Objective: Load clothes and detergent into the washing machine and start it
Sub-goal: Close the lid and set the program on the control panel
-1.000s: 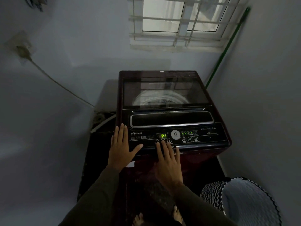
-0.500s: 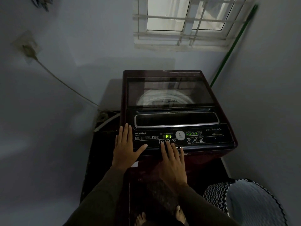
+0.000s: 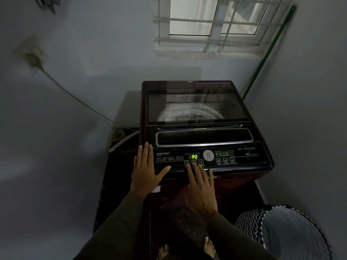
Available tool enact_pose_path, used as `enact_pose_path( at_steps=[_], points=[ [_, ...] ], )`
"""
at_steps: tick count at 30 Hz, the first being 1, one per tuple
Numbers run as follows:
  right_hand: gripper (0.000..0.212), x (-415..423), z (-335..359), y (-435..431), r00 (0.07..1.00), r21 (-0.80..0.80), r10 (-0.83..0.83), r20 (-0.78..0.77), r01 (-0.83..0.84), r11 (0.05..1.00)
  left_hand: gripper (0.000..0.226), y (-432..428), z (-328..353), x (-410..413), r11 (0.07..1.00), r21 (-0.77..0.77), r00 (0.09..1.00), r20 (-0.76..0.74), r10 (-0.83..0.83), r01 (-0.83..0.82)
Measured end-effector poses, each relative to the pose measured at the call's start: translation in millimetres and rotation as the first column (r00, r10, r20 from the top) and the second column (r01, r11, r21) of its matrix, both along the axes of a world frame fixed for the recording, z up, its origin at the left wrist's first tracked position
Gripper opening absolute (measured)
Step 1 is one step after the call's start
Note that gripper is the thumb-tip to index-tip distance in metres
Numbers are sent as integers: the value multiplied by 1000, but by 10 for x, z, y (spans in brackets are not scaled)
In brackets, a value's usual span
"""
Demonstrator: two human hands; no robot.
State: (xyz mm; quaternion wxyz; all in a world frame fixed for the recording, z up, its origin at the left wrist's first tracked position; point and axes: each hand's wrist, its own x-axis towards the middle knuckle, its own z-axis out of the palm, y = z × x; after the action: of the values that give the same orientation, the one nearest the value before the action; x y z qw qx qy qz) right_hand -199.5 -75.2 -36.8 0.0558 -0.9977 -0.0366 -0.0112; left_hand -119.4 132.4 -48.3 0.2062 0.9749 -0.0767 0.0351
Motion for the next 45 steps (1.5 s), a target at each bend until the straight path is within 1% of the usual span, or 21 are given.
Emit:
enact_pose_path(
  at_steps=[9, 15, 23, 27, 33, 35, 39, 45],
  points=[
    [72, 22, 6, 12, 1000, 32, -10, 22, 9, 999, 110, -1, -7, -12, 1000, -4, 1000, 17, -1, 2],
    [74, 3, 4, -11, 1000, 62, -20, -23, 21, 998, 111, -6, -4, -14, 1000, -4, 1000, 17, 1, -1],
    [75, 25, 57, 14, 999, 94, -25, -20, 27, 995, 110, -12, -6, -15, 1000, -14, 1000, 14, 7, -7],
    [77, 50, 104, -4, 1000, 86, -18, -23, 20, 996, 110, -10, -8, -15, 1000, 6, 1000, 11, 2, -2],
    [87, 11, 92, -64, 997, 130, 5, -83, 5, 992, 110, -5, 0, -15, 1000, 6, 1000, 17, -2, 2],
    [88, 1, 96, -74, 998, 129, 1, -63, 7, 992, 110, -3, -5, -13, 1000, 9, 1000, 14, -4, 4],
    [85, -34, 54, -43, 999, 124, -13, -35, 18, 992, 109, -3, -6, -15, 1000, 1, 1000, 9, -4, 4],
    [78, 3, 96, 53, 998, 197, -42, -52, 52, 979, 110, -12, -1, -16, 1000, -9, 1000, 24, 5, -5]
  ],
)
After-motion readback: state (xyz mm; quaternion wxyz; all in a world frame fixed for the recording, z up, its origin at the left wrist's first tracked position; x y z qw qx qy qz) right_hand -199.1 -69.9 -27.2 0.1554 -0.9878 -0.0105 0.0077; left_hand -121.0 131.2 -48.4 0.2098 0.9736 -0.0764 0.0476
